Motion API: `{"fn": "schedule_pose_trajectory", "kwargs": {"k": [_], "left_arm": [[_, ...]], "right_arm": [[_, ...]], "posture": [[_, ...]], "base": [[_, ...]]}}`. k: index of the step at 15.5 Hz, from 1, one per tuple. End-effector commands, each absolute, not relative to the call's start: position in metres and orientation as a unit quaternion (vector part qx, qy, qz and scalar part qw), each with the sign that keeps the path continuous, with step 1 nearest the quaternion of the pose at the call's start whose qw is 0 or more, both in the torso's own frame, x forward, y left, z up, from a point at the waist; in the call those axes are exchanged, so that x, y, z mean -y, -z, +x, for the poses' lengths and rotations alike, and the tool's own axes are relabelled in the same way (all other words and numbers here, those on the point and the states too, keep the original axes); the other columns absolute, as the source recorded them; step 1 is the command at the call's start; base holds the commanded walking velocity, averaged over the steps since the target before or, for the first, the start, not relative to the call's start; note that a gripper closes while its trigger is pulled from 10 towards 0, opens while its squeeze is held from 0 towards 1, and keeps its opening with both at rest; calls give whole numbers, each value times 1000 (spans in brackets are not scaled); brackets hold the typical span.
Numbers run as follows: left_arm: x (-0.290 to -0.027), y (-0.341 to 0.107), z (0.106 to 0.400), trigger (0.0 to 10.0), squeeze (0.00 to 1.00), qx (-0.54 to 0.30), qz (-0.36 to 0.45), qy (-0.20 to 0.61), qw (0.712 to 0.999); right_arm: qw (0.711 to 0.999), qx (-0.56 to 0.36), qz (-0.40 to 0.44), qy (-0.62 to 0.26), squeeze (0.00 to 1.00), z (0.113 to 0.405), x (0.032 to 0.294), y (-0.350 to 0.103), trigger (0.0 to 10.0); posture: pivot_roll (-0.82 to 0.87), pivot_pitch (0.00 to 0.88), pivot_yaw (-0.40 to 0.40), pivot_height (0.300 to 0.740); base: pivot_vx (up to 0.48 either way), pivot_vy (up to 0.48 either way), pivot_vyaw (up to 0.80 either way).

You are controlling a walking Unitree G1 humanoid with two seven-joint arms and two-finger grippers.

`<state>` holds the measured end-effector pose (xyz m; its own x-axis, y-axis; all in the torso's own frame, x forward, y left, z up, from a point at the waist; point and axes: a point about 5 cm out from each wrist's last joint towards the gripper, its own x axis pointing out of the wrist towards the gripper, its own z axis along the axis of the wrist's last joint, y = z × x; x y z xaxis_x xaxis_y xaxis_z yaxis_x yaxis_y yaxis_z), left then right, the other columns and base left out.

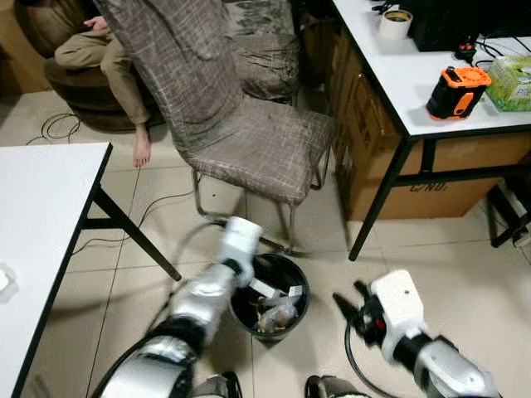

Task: Picking trash to rubbish bin

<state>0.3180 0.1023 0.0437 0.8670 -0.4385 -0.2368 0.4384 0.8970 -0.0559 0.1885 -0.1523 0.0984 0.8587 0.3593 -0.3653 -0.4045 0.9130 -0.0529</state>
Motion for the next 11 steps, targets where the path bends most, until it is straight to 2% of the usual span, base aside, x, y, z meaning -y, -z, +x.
{"fn": "schedule_pose_trajectory", "kwargs": {"k": [1, 4, 8, 11], "left_arm": [[-124, -64, 315, 10000, 0, -62, -31, 201, 977], [-149, -103, 280, 10000, 0, -6, -11, 170, 985], [-152, -131, 252, 10000, 0, 18, 31, 178, 983], [-152, -138, 231, 10000, 0, -25, 34, 168, 985]], "right_arm": [[976, -156, -56, -145, 0, 197, 159, -100, 10000], [988, -106, -34, -111, 0, 218, 154, -115, 10000], [994, -55, -12, -98, 0, 238, 150, -139, 10000], [993, -70, -25, -91, 0, 242, 148, -129, 10000]], "posture": [[-147, 118, 42, 740], [-71, 94, -3, 740], [-19, 78, -40, 740], [-2, 75, -47, 740]], "base": [[0, 0, 0], [0, 0, 0], [0, 0, 0], [-81, 0, 0]]}}
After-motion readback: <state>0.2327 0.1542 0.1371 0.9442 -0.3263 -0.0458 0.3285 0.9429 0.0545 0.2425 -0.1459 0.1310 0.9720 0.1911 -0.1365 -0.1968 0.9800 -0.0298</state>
